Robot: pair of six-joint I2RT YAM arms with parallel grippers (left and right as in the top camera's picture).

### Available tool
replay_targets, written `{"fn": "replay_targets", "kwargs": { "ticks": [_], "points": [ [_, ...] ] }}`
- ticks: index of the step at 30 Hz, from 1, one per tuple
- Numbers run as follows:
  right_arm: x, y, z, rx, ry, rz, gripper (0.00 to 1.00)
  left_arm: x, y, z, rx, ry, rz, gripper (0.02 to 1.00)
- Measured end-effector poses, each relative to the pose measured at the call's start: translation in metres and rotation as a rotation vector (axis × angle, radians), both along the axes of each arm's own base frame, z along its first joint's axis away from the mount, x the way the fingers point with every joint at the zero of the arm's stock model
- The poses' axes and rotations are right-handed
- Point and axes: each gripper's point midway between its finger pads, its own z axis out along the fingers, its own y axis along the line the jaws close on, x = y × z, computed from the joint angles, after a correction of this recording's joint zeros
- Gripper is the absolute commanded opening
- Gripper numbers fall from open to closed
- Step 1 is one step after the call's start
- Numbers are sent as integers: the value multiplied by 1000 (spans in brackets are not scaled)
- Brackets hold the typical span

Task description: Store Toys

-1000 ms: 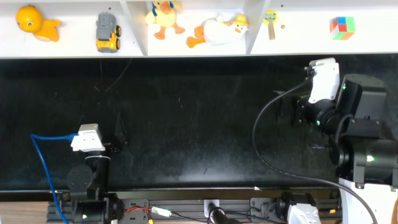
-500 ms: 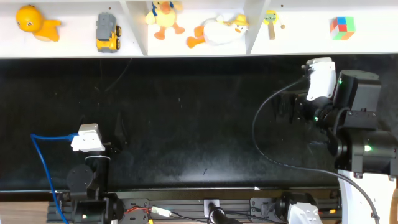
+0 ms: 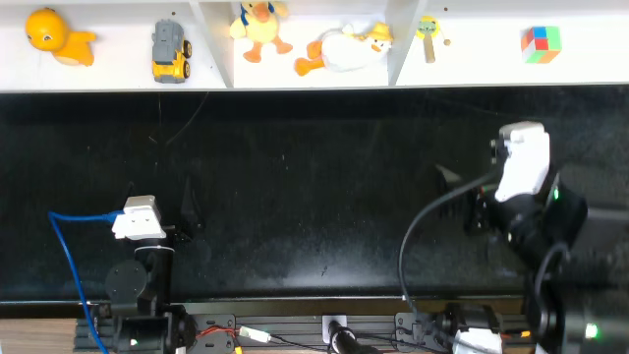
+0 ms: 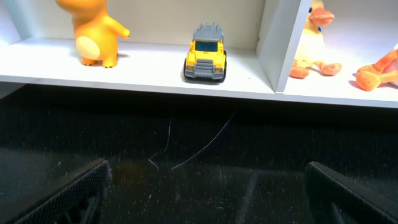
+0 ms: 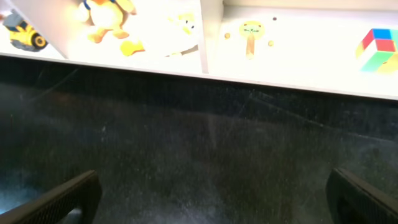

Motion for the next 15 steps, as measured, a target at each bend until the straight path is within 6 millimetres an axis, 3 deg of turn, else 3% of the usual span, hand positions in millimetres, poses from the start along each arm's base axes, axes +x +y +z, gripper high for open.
{"fn": "replay_targets", "kwargs": {
  "ticks": [6, 15],
  "points": [
    [-5, 1, 2, -18, -245, 3, 996, 0, 0, 0, 0, -1, 0, 998],
    [6, 10, -46, 109, -516, -8, 993, 0, 0, 0, 0, -2, 0, 998]
  ]
}}
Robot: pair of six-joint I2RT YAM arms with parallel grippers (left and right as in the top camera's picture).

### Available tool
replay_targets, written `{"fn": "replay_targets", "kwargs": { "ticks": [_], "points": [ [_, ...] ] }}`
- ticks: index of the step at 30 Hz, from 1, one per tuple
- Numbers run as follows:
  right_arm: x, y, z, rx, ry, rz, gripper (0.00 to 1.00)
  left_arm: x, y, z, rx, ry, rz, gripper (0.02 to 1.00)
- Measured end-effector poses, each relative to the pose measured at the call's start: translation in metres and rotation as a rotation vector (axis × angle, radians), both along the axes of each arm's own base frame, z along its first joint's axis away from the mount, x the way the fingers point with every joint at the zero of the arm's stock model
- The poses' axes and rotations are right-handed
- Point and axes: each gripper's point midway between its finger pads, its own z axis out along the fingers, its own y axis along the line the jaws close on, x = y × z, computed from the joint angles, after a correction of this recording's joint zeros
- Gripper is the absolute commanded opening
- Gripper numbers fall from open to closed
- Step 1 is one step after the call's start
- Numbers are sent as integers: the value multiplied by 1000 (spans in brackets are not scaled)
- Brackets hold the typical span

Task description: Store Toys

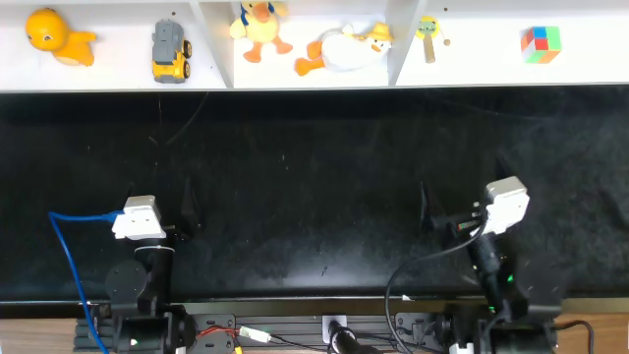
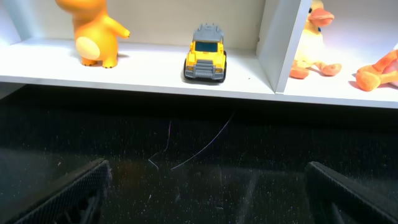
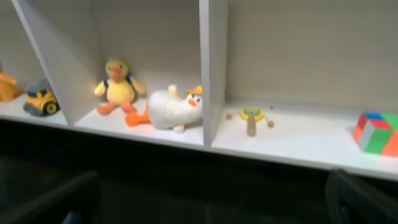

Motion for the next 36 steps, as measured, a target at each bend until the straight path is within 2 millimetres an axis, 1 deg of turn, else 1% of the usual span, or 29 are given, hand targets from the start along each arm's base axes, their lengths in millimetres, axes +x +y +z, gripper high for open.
{"fn": "replay_targets", "kwargs": {
  "ticks": [2, 6, 8, 12, 14, 16, 21, 25, 36],
  "points": [
    [2, -3, -12, 72, -22, -23, 996, 0, 0, 0, 0, 0, 0, 998],
    [7, -13, -52, 251, 34, -101, 993, 0, 0, 0, 0, 0, 0, 998],
    [9, -17, -69, 323, 58, -134, 993, 0, 0, 0, 0, 0, 0, 998],
    [14, -22, -89, 408, 77, -167, 993, 0, 0, 0, 0, 0, 0, 998],
    [15, -23, -91, 421, 70, -173, 996, 0, 0, 0, 0, 0, 0, 998],
    [15, -24, -85, 412, 41, -170, 996, 0, 0, 0, 0, 0, 0, 998],
    [15, -24, -84, 304, 13, -167, 993, 0, 0, 0, 0, 0, 0, 996],
    [15, -24, -84, 250, 1, -165, 993, 0, 0, 0, 0, 0, 0, 998],
    [15, -24, -84, 216, -6, -164, 993, 0, 0, 0, 0, 0, 0, 998]
  ]
}}
